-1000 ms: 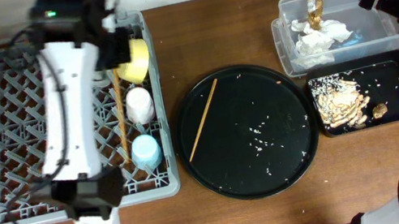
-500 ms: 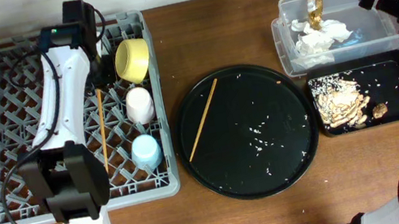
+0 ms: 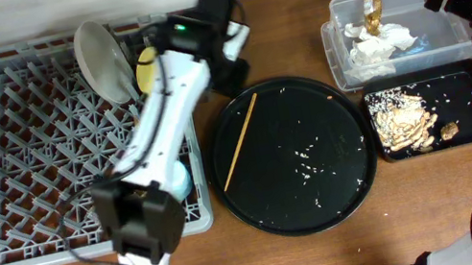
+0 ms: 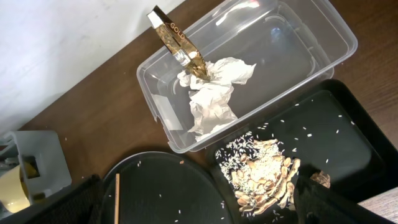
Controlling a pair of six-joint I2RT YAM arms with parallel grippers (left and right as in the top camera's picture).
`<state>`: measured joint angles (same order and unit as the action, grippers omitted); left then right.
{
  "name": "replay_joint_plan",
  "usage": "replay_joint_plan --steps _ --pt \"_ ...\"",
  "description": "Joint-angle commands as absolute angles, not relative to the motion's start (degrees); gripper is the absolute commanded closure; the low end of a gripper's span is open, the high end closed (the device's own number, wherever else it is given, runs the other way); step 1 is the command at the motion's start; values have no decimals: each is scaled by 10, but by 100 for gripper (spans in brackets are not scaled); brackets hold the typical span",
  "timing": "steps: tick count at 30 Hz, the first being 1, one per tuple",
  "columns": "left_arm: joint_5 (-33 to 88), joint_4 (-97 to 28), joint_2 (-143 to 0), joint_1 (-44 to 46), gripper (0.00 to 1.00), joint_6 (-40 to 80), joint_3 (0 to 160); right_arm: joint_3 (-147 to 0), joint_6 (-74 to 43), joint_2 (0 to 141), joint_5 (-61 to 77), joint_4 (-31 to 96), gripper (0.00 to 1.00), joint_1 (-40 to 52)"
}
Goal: Sort waste into correct bins and load items into the dishwasher rack
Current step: 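Grasp the second chopstick on the black tray with the left gripper, then place the second chopstick in the rack with the left gripper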
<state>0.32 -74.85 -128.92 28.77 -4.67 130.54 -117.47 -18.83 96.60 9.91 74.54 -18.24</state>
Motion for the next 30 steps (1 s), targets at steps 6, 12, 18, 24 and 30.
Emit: replay_joint_plan --steps 6,12,18,24,30 --pt "59 -757 -1414 312 52 -72 1309 -1179 -182 966 92 744 2 -184" --pt "67 -774 -1463 314 64 -58 1304 -1179 -182 966 92 744 2 -184" --pt "64 -770 -1483 314 88 -52 1304 -1179 -182 966 92 744 1 -184" --pt "62 -835 -1481 313 100 -33 1407 -1179 -182 966 92 744 1 -184" --pt "51 -967 -1472 267 100 -32 1770 -1179 -182 966 92 744 2 -184"
